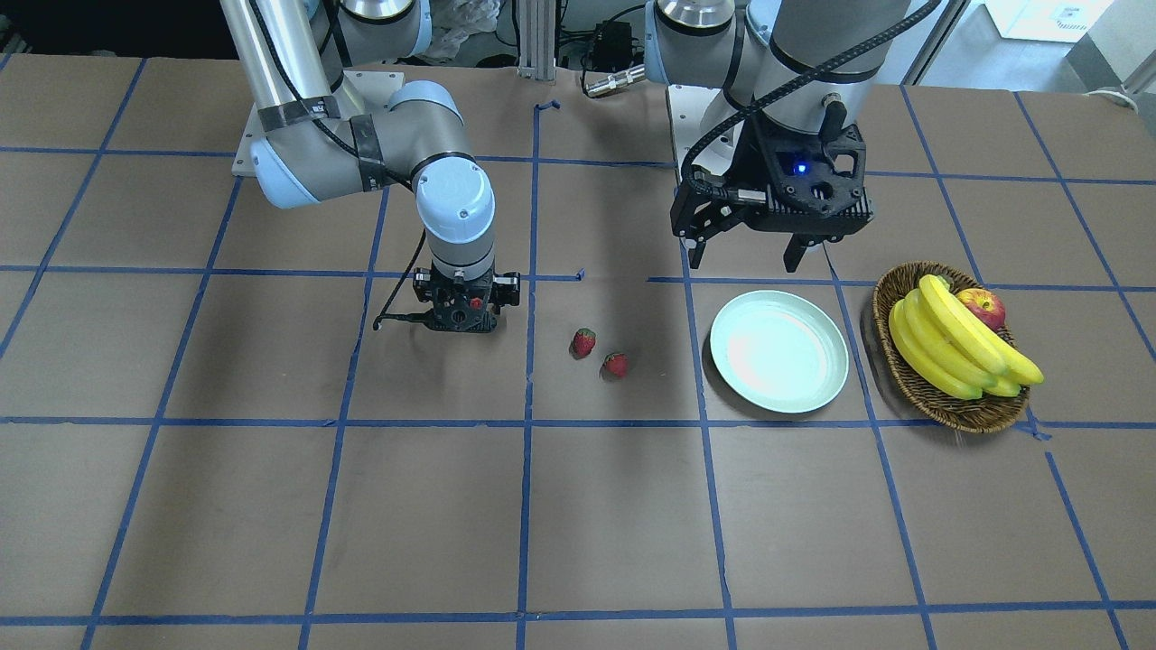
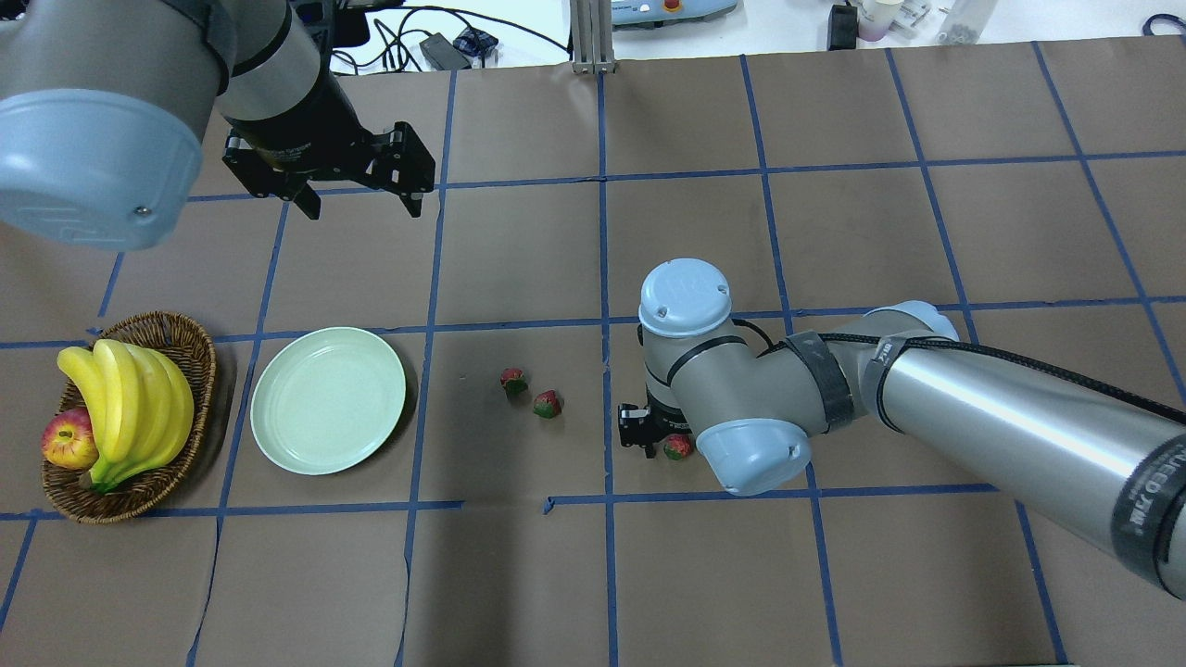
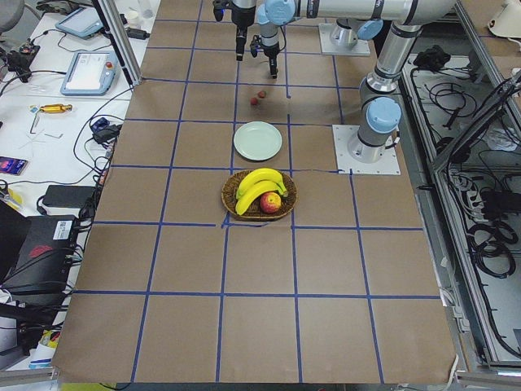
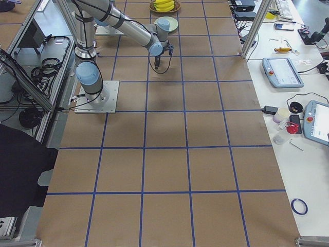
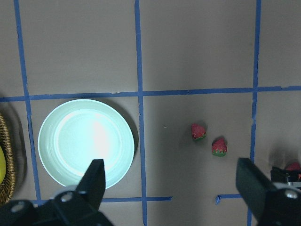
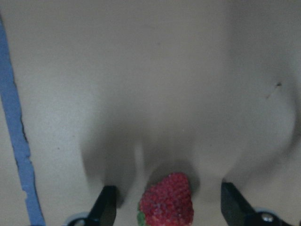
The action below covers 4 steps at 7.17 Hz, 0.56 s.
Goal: Collect all strawberries into plate
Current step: 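Reach the right gripper to the last strawberry and grasp it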
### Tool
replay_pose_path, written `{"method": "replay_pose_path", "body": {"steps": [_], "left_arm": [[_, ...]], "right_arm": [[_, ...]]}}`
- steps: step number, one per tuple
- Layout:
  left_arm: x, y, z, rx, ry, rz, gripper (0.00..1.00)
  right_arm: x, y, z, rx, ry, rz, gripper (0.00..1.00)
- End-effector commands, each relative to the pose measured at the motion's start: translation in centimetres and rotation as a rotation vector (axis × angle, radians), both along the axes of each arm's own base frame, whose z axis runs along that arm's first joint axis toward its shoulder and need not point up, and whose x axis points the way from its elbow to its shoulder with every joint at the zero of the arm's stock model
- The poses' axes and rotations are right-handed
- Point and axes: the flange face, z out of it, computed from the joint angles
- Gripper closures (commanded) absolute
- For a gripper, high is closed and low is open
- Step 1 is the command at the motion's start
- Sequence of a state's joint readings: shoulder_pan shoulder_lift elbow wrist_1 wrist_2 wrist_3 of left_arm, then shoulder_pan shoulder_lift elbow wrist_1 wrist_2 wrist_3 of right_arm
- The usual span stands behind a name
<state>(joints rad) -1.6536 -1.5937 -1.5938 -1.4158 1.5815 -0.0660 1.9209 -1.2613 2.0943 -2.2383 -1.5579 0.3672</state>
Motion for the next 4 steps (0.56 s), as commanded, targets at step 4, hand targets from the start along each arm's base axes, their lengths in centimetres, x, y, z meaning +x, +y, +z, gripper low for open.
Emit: {"method": "replay_pose_path", "body": {"steps": [4], "left_arm": [[-0.08, 0.02, -0.01, 0.0, 0.0, -0.002, 0.0]], "right_arm": [[0.01, -0.05, 0.68, -0.015, -0.007, 0.0, 0.99]]}}
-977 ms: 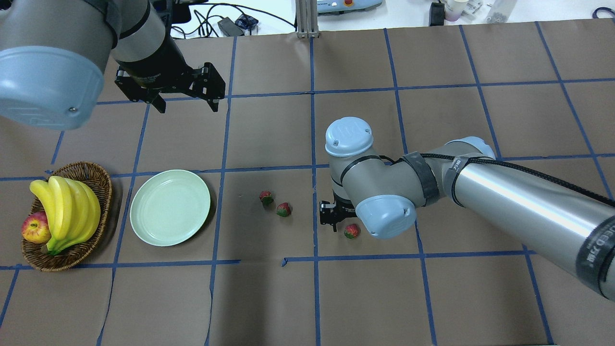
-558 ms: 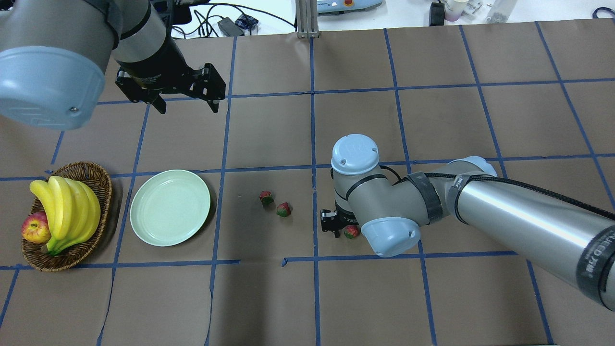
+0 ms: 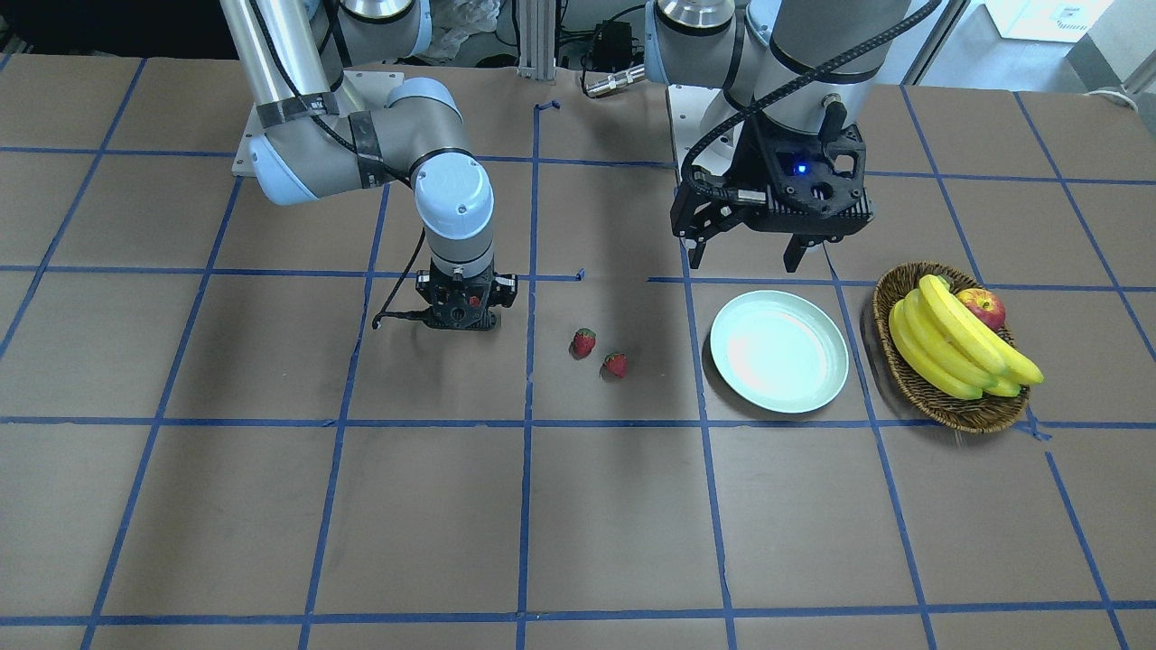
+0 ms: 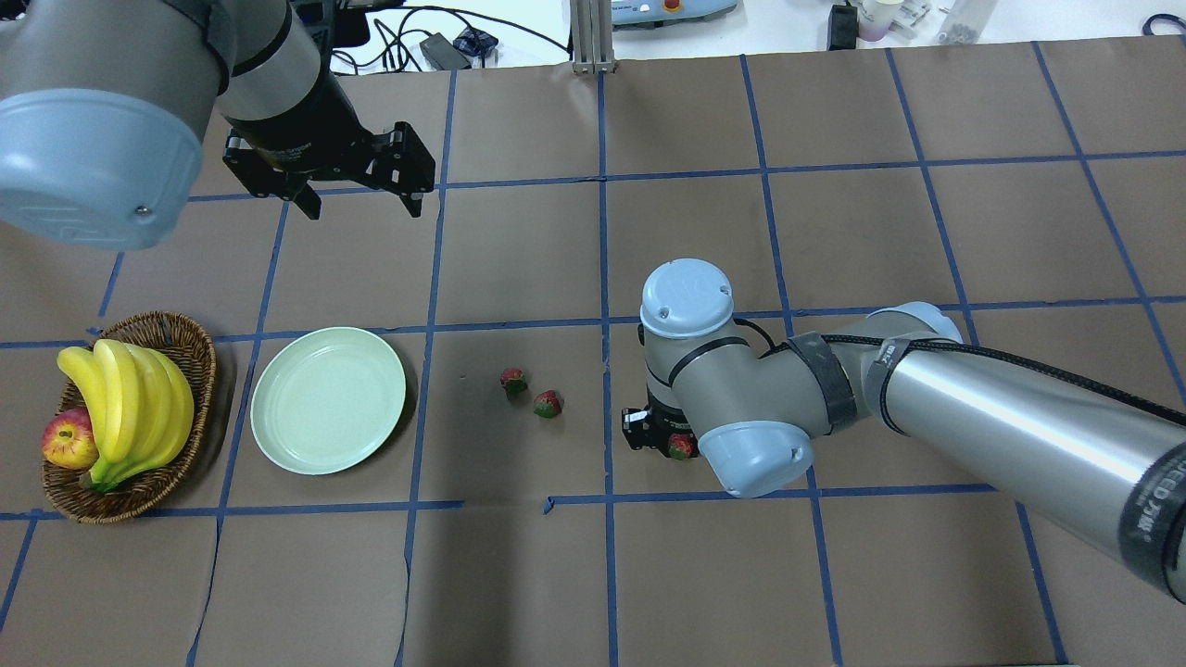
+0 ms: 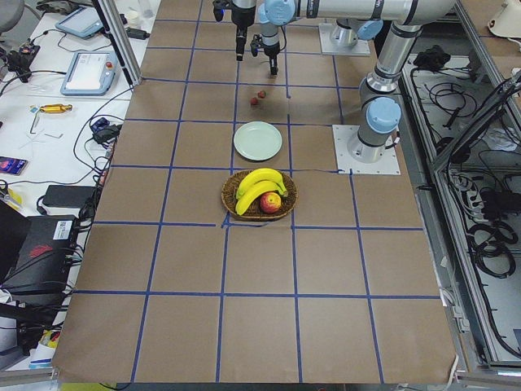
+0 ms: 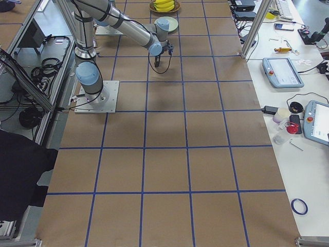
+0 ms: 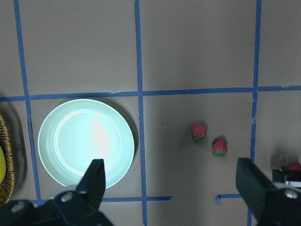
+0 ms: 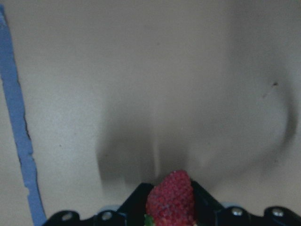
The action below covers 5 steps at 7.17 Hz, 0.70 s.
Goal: Collect all strawberries into plate
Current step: 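Reach the right gripper to the last strawberry and grasp it, then place the third strawberry next to the other two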
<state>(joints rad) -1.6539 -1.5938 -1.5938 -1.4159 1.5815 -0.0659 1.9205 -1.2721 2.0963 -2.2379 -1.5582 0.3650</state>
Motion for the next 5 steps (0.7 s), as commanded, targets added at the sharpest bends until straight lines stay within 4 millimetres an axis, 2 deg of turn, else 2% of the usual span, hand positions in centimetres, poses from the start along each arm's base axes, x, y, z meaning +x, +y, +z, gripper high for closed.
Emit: {"method": "replay_pose_path", "body": {"steps": [1, 3, 4, 5], "left_arm": [[-0.1, 0.0, 0.0, 0.0, 0.0, -0.001, 0.0], [0.0, -0.1, -0.2, 0.003, 0.0, 0.0, 0.0], [-0.1, 0.1, 0.2, -0.003, 0.0, -0.001, 0.0], [-0.1, 0.1, 0.1, -0.001, 0.002, -0.001, 0.0]], "right_arm": [[0.4, -1.0, 1.3, -0.037, -0.015, -0.006, 0.99], [2.9, -5.4, 4.1, -0.086, -0.104, -0.018, 0.99], [4.1, -7.0, 2.6, -0.056, -0.139, -0.048, 1.0], [6.0, -8.4, 2.5, -0.057, -0.18, -0.112, 1.0]]}}
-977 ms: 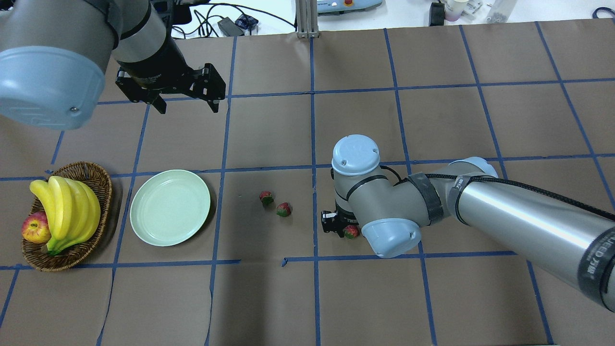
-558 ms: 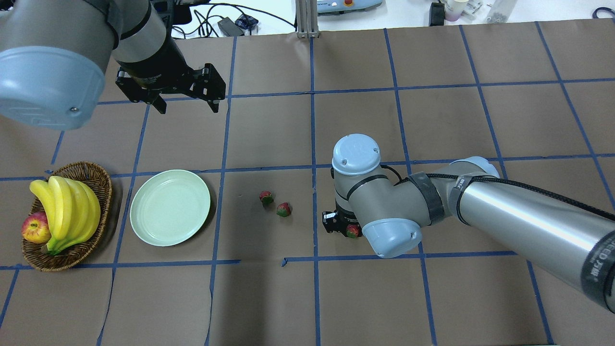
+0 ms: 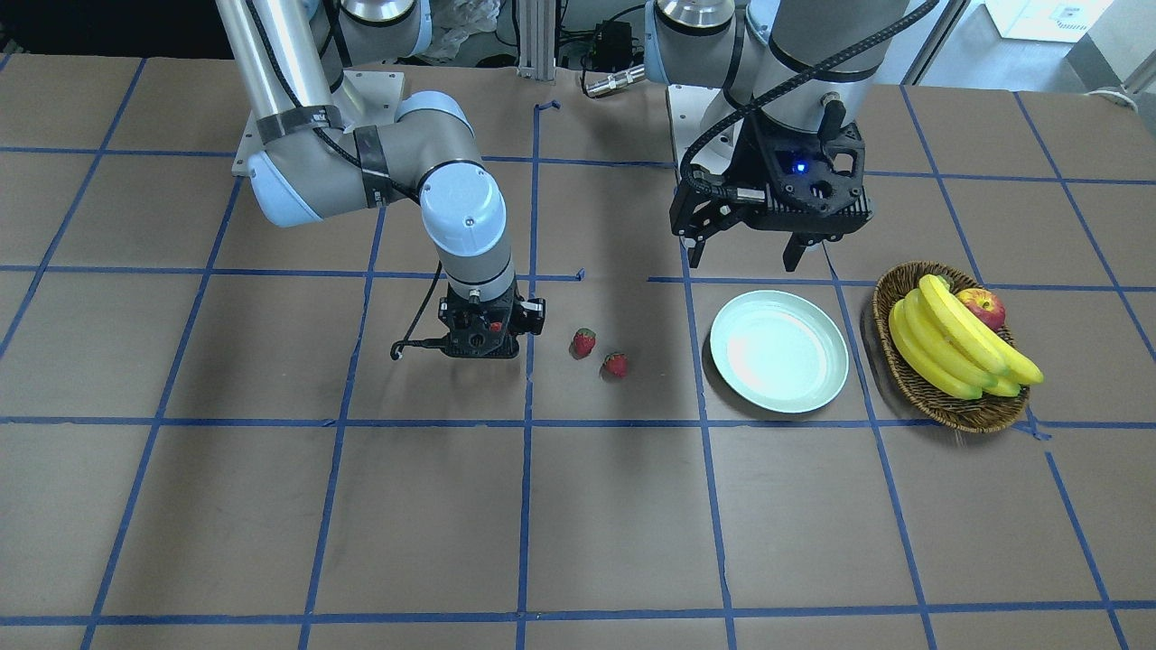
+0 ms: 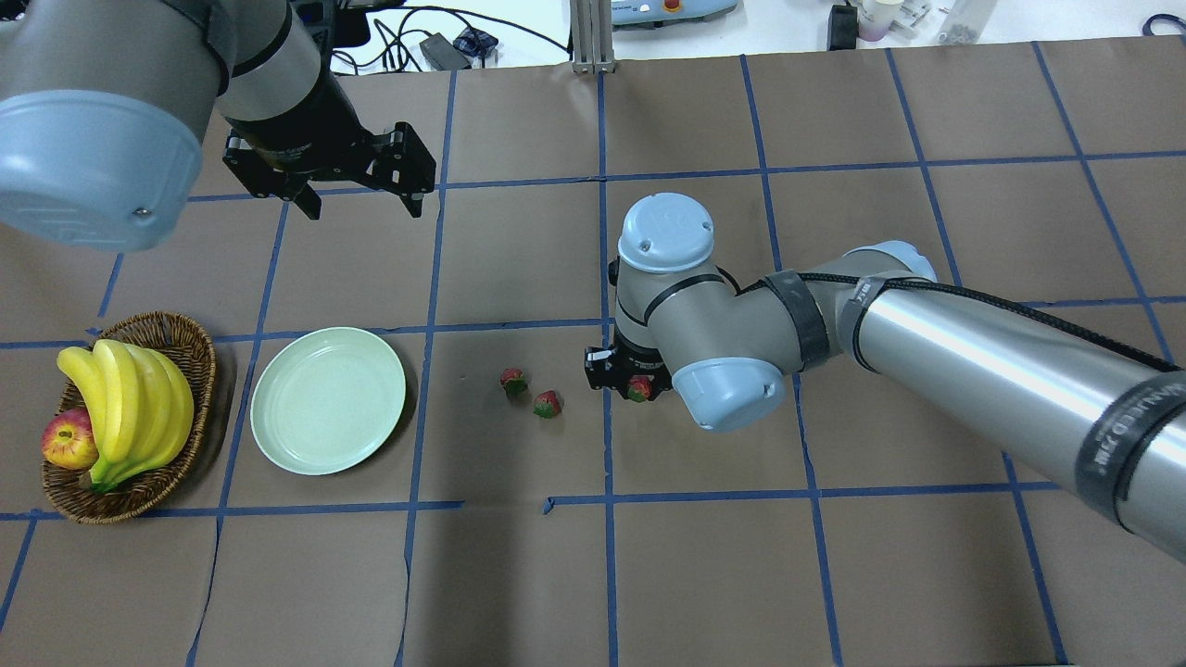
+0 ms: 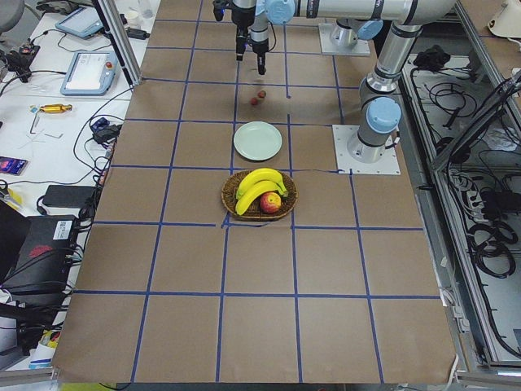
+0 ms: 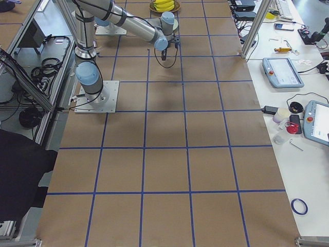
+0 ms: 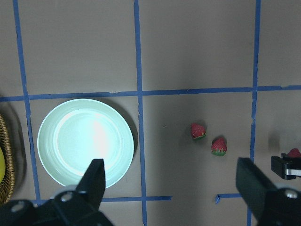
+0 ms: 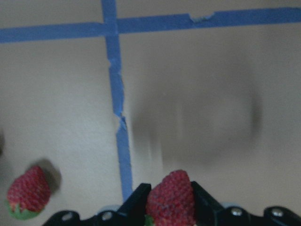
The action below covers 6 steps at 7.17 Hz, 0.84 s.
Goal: Collect all strawberries into plate
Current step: 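Place the third strawberry next to the other two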
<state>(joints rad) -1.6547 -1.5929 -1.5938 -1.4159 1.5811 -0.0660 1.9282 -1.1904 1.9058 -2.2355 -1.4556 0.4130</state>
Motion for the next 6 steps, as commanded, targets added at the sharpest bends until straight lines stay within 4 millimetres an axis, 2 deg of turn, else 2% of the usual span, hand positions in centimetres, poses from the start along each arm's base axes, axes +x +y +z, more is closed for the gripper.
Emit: {"method": "replay_pose_path", "body": {"steps": [1, 2, 4, 5, 6], "left_arm": [[0.0, 0.0, 0.0, -0.001, 0.001, -0.001, 0.0], [0.0, 0.0, 0.0, -0.001, 0.0, 0.0, 0.0], [0.0, 0.1, 0.1, -0.002, 0.0, 0.0, 0.0], [0.0, 0.1, 0.1, -0.002, 0.001, -0.001, 0.0], [0.0, 0.1, 0.1, -0.002, 0.0, 0.0, 0.0]], "right_arm": [[3.7, -2.5, -0.5, 0.006, -0.058, -0.058, 1.0], [4.8, -2.1, -1.6, 0.019, -0.054, -0.047, 0.99], [6.0, -1.9, -1.6, 0.019, -0.082, -0.049, 0.97], [6.1, -2.1, -1.7, 0.016, -0.083, -0.049, 0.74], [6.1, -2.2, -1.6, 0.013, -0.085, -0.047, 0.09]]}}
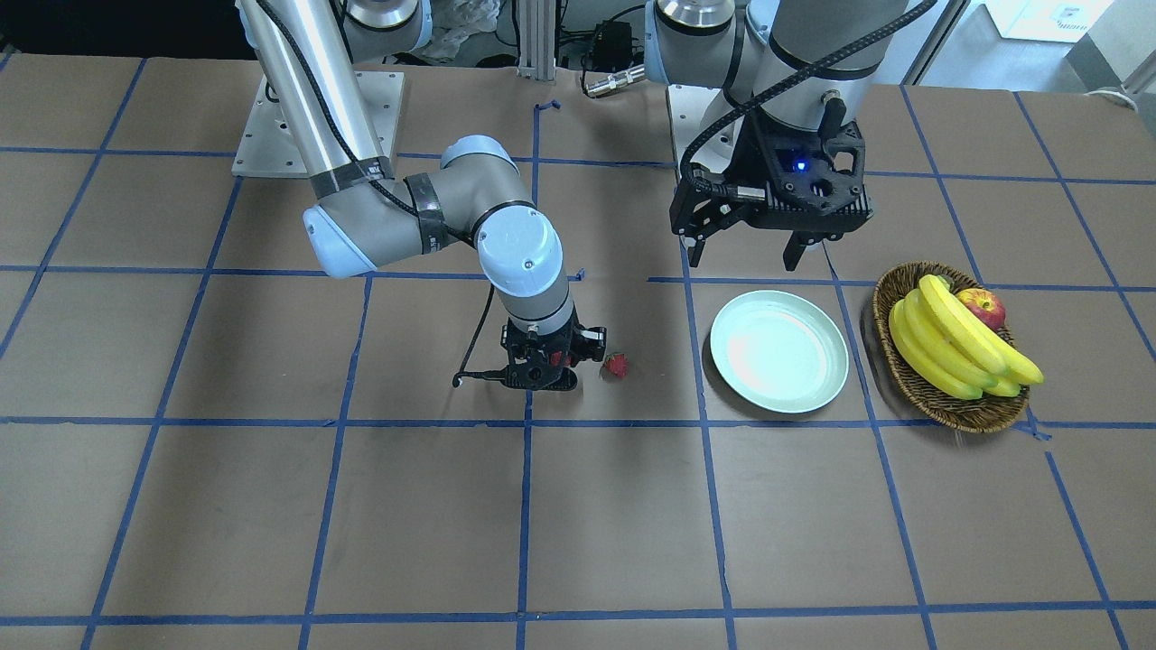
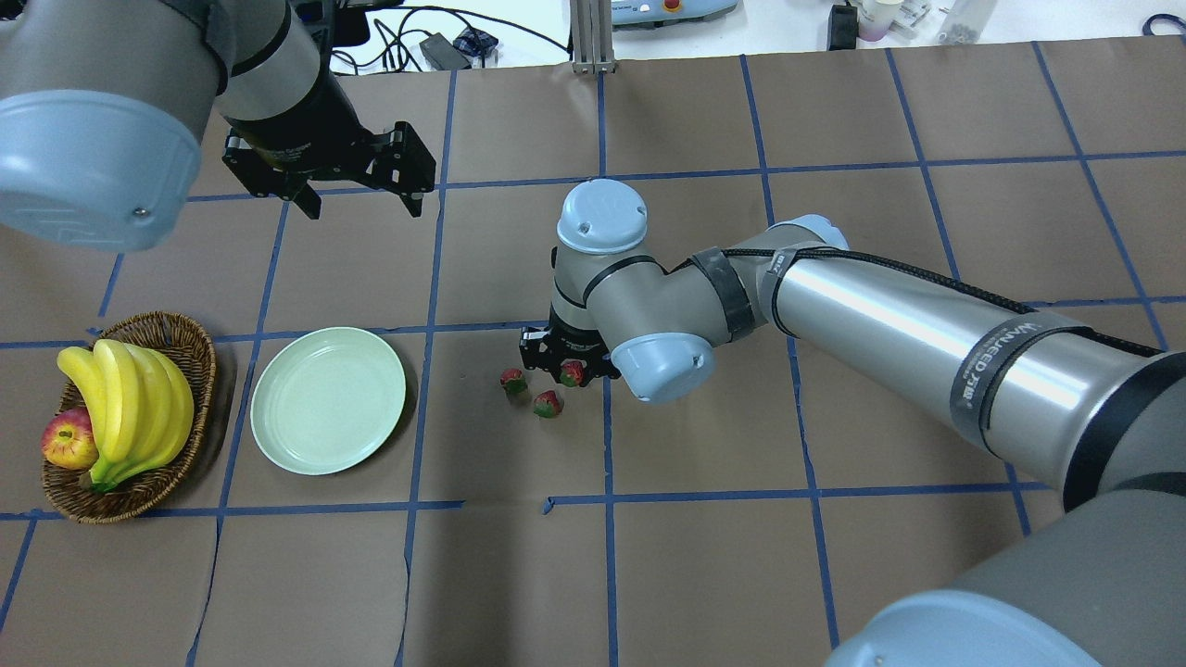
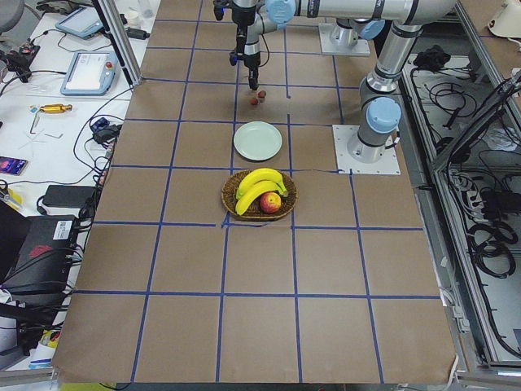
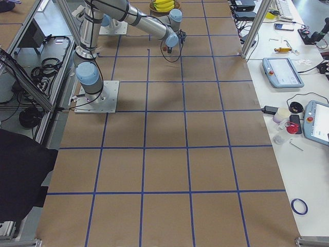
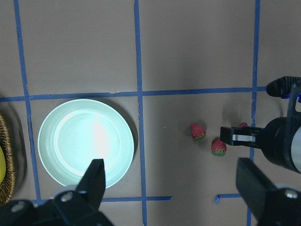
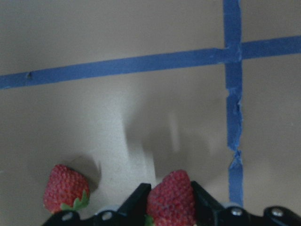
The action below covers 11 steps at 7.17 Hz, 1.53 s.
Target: Collect all strawberries into plate
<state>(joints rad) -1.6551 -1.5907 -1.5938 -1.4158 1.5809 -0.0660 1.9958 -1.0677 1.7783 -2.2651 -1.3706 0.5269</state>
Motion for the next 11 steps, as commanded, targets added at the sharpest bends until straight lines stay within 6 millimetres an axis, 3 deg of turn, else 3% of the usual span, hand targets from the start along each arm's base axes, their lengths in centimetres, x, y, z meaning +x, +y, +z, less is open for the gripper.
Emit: {"method": "replay_pose_path", "body": {"steps": [1, 3, 4, 5, 6, 8, 11], "left_arm": [[0.0, 0.0, 0.0, 0.002, -0.001, 0.0, 0.0], [0.0, 0.0, 0.0, 0.002, -0.001, 0.0, 0.0], [0.0, 0.0, 0.0, 0.002, -0.001, 0.0, 0.0], [0.0, 0.0, 0.0, 0.002, -0.001, 0.0, 0.0], [0.0, 0.1, 0.1, 0.0, -0.002, 0.0, 0.0], [0.0, 0.0, -0.1, 0.003, -0.001, 0.0, 0.0], [0.0, 0.1, 0.1, 0.0, -0.002, 0.0, 0.0]], "right_arm": [[0.4, -0.5, 0.7, -0.015, -0.016, 0.008, 0.0], [0.6, -1.4, 3.0, -0.042, -0.011, 0.002, 0.0], [0.0, -1.1, 5.4, -0.042, 0.004, -0.001, 0.0], [-2.0, -0.7, 8.9, -0.043, 0.05, -0.017, 0.0], [-4.1, 0.0, 12.4, -0.063, 0.116, -0.035, 0.0], [-11.1, -0.5, 18.7, -0.083, 0.15, -0.128, 0.0], [-19.9, -3.8, 28.8, -0.089, 0.189, -0.095, 0.0]]}}
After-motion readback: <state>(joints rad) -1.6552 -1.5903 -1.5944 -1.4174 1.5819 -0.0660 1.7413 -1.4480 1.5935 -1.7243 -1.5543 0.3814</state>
